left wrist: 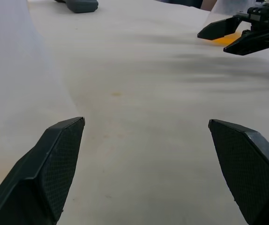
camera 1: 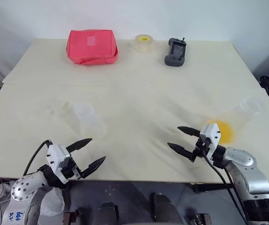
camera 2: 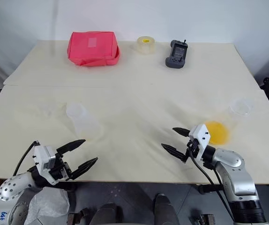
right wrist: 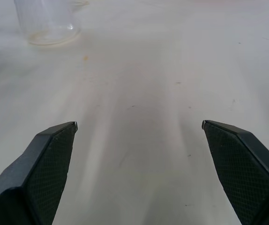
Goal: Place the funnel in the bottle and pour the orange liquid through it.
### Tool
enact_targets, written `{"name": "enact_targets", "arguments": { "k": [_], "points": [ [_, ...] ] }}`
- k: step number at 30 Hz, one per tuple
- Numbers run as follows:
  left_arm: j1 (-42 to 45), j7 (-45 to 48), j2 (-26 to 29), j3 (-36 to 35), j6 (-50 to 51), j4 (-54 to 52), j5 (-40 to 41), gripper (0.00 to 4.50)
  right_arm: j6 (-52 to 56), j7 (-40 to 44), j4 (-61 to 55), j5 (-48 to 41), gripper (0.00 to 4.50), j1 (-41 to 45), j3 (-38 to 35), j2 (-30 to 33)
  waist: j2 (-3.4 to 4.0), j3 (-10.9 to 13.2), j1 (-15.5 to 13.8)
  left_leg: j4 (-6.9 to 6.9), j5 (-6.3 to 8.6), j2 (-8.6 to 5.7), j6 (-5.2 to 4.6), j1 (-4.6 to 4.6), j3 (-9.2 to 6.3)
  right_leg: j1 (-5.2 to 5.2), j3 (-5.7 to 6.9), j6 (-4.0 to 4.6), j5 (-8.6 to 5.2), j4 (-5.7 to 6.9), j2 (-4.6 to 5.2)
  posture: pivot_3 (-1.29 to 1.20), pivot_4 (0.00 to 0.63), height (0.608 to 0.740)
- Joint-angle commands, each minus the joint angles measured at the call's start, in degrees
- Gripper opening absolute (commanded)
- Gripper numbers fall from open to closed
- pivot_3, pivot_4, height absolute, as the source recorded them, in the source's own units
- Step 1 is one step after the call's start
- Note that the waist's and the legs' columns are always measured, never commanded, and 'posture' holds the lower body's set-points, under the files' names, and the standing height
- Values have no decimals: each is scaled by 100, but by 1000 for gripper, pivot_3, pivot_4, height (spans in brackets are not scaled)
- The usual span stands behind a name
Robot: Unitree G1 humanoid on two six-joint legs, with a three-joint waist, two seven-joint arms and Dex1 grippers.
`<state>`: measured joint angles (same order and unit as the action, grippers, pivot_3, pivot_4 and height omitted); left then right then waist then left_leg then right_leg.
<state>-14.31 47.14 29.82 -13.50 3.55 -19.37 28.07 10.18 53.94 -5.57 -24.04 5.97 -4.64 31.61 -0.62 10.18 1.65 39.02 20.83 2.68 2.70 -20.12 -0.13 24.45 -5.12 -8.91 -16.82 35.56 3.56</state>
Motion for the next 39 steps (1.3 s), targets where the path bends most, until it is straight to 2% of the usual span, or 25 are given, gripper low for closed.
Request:
{"name": "enact_targets", "arguments": {
  "k": [1,3,5,9,15,20,25,39],
  "points": [
    [79,-85,-7,-77,-53,-124,30,4500,-16,52,-210,-117,4470,41,8,-27,0,0,0,0,0,0,0,0,0,0,0,0,0,0,0,0,150,740],
    [143,-230,-21,-118,-36,-121,-37,4500,-14,61,-200,-114,4470,53,8,-32,0,0,0,0,0,0,0,0,0,0,0,0,0,0,0,0,150,740],
    [141,-398,-71,-187,255,-285,266,4500,-15,95,-179,-103,4470,74,31,-31,0,0,0,0,0,0,0,0,0,0,0,0,0,0,1,0,150,740],
    [-278,-767,-75,-311,556,-812,207,4500,15,182,-117,-127,4470,164,92,-26,0,0,20,-1,0,1,0,0,-2,1,0,-1,0,0,1,0,150,740],
    [-1200,-1102,-340,-951,652,-1569,614,4500,14,466,82,-126,4470,436,238,-8,-2,1,14,-1,1,3,-2,0,0,2,-2,0,0,0,0,0,150,740],
    [-1524,-1485,-553,-1603,653,-1776,880,4500,111,761,184,-197,4470,816,371,-44,-4,2,-2,2,1,2,-2,0,0,0,-1,1,0,-1,0,0,150,740],
    [-815,-1818,-267,-1732,829,-1412,745,4500,181,879,138,-251,4470,1054,480,-113,-4,2,-16,3,1,1,-1,-1,-2,0,1,1,0,-1,0,0,150,740],
    [1047,-1197,371,-1057,1000,-25,602,4500,396,658,-338,-293,4470,1099,533,-167,-3,2,6,1,-1,0,1,-2,-1,4,4,0,0,4,0,0,150,740]
  ]
}}
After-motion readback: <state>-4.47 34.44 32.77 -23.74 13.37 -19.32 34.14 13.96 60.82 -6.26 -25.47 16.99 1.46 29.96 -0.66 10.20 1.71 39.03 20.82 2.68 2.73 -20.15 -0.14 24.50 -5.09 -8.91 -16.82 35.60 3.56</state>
